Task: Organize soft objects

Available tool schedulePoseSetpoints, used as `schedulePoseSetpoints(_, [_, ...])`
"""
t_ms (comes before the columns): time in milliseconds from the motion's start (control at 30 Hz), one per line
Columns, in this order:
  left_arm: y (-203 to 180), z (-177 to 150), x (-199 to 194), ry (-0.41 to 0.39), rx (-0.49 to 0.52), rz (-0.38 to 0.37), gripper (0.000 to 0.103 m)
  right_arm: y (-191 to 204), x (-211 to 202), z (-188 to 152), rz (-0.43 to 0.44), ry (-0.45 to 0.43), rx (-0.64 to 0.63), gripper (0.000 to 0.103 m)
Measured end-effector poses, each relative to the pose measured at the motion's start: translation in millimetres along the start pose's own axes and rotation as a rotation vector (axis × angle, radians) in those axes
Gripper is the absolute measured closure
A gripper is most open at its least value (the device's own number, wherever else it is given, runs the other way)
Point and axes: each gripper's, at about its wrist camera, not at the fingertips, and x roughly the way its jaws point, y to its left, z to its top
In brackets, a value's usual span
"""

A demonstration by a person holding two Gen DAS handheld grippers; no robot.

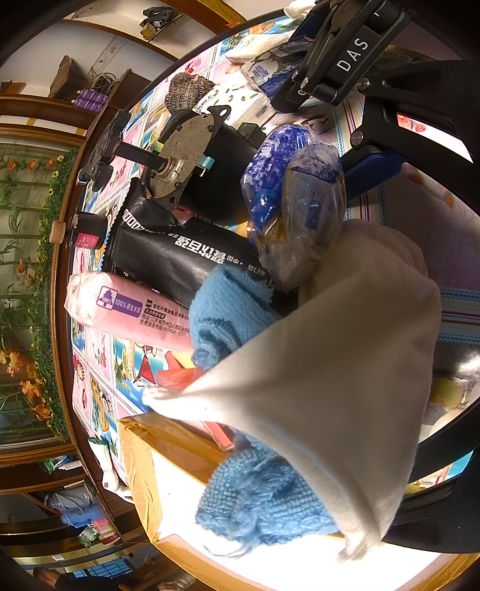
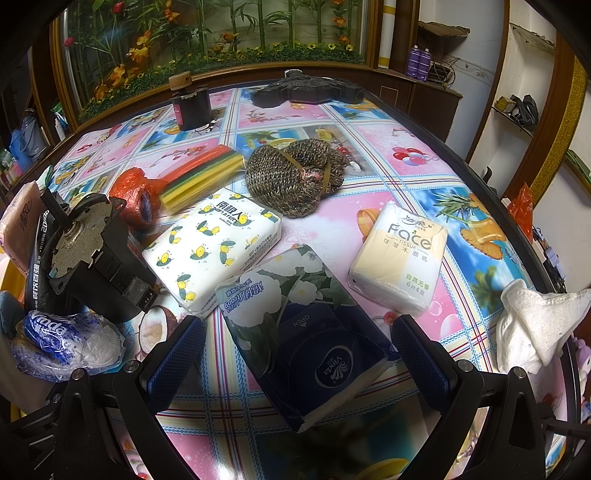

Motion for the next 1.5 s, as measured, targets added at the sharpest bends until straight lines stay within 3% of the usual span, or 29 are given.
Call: schedulePoseSetpoints(1500, [0.3,-0.2,0.1,0.000,0.001,0.000,0.000,3.2,-2.0,-2.4,-0.016,0.000,0.020,0.001])
